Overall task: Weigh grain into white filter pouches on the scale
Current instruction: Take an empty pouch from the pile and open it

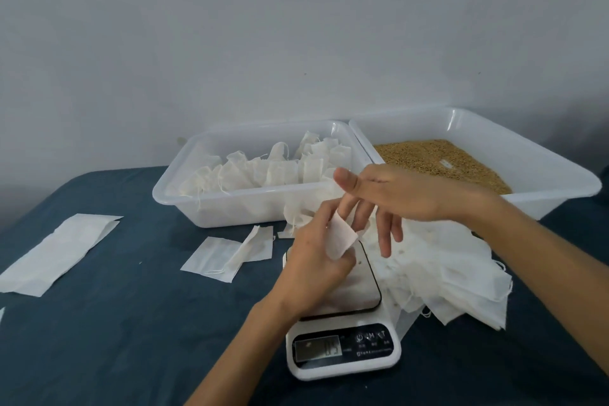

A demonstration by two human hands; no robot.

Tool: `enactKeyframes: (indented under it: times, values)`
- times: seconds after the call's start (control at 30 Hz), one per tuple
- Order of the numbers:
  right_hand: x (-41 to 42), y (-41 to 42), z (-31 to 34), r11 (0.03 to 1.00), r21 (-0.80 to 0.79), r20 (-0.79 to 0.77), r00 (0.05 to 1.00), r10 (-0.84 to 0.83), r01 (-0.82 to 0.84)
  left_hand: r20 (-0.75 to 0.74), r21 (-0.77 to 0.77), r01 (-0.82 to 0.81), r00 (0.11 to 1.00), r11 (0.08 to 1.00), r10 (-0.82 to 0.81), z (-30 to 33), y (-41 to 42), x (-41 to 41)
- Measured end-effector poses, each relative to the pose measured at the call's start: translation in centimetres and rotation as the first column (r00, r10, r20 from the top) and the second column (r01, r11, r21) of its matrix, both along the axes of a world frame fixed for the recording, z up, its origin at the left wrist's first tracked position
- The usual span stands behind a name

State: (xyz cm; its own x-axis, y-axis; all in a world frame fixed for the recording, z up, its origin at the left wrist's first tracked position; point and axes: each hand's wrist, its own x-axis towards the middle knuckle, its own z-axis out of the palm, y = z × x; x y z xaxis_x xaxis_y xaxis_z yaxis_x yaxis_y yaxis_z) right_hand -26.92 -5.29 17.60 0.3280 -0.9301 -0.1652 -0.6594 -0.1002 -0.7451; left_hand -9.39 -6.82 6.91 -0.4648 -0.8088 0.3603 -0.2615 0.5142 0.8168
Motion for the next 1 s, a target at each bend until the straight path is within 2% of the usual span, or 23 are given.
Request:
enactKeyframes:
  times: [0.07, 0.2, 0.37, 0.43, 0.5, 0.57, 0.63, 0.7, 0.77, 0.83, 1.0]
  values:
    - [0.6, -0.1, 1.7, 0.998, 0.062, -0.109, 0.993, 0.034, -0.027, -0.040, 0.063, 0.026, 0.999, 0.998, -0.024, -0.1, 0.1, 0.0]
    - [2.2, -0.1, 3.3, 0.989, 0.127, -0.261, 0.959, 0.106, -0.075, -0.210, 0.207, 0.114, 0.975, 0.972, -0.070, 0.1, -0.4, -0.2]
    - [0.5, -1.1, 4.0, 0.998, 0.020, -0.162, 0.985, 0.059, -0.057, -0.260, 0.270, 0.207, 0.956, 0.940, -0.135, 1.0, -2.1, 0.5]
    - [-1.9, -1.7, 4.1, 0.997, -0.076, -0.099, 0.995, -0.035, 0.028, -0.267, 0.282, 0.258, 0.946, 0.924, -0.182, 1.4, -2.6, 0.7]
    - [-4.8, -2.3, 3.6, 0.960, -0.215, -0.048, 0.980, -0.193, 0.179, -0.288, 0.295, 0.289, 0.936, 0.911, -0.204, 1.2, -2.8, 0.8]
    - [-8.3, -3.4, 2.4, 0.882, -0.356, -0.082, 0.930, -0.359, 0.309, -0.303, 0.304, 0.293, 0.932, 0.906, -0.200, 0.8, -2.7, 0.8]
    - [-12.0, -4.5, 0.8, 0.841, -0.401, -0.255, 0.837, -0.484, 0.364, -0.294, 0.302, 0.290, 0.935, 0.908, -0.201, 0.3, -2.7, 0.8]
    - [-14.6, -5.2, -1.1, 0.880, -0.281, -0.557, 0.681, -0.474, 0.383, -0.292, 0.295, 0.285, 0.936, 0.912, -0.199, 0.1, -2.6, 1.0]
    - [-16.3, -5.6, -3.2, 0.903, -0.144, -0.727, 0.576, -0.374, 0.404, -0.300, 0.290, 0.271, 0.936, 0.918, -0.182, 0.2, -2.5, 1.2]
    - [-17.0, -5.8, -4.8, 0.895, -0.102, -0.752, 0.555, -0.356, 0.435, -0.309, 0.288, 0.249, 0.938, 0.925, -0.156, 0.2, -2.5, 1.3]
    - [-18.5, -7.0, -6.0, 0.890, -0.139, -0.775, 0.511, -0.371, 0.435, -0.291, 0.300, 0.206, 0.950, 0.931, -0.116, 0.0, -2.7, 1.5]
